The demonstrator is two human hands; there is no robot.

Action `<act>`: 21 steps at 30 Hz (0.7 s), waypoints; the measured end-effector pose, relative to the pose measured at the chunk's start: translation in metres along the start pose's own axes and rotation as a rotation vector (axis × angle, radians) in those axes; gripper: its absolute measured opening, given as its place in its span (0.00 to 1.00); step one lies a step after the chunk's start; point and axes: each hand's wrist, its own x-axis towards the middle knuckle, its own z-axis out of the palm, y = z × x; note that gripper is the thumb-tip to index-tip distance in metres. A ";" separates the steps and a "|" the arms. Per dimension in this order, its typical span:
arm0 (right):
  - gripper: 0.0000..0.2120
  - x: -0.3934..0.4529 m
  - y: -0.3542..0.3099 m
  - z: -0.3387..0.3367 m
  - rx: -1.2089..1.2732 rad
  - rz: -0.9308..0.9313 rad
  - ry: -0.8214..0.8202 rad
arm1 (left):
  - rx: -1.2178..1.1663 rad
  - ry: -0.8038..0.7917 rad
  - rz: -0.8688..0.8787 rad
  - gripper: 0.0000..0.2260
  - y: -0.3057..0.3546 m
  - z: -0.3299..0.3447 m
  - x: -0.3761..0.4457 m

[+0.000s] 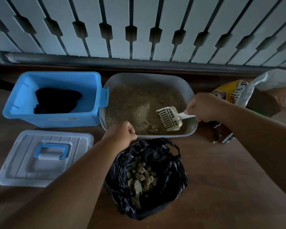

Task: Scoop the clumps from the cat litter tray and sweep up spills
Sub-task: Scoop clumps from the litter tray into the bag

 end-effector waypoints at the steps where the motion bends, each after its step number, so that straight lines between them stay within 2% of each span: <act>1: 0.13 0.001 0.003 0.001 0.035 0.010 -0.032 | -0.020 0.006 -0.001 0.05 -0.002 0.000 0.001; 5: 0.09 0.006 0.019 0.008 0.348 0.042 -0.124 | -0.033 0.002 0.007 0.02 -0.005 -0.001 0.004; 13: 0.08 0.027 0.029 0.040 0.631 0.068 -0.234 | 0.009 0.007 0.048 0.02 -0.010 0.001 0.006; 17: 0.13 0.039 0.014 0.065 0.584 0.054 -0.377 | -0.008 -0.005 0.046 0.01 -0.011 0.000 0.007; 21: 0.10 0.058 0.000 0.078 0.528 0.072 -0.388 | -0.035 0.000 0.069 0.01 -0.012 0.001 0.007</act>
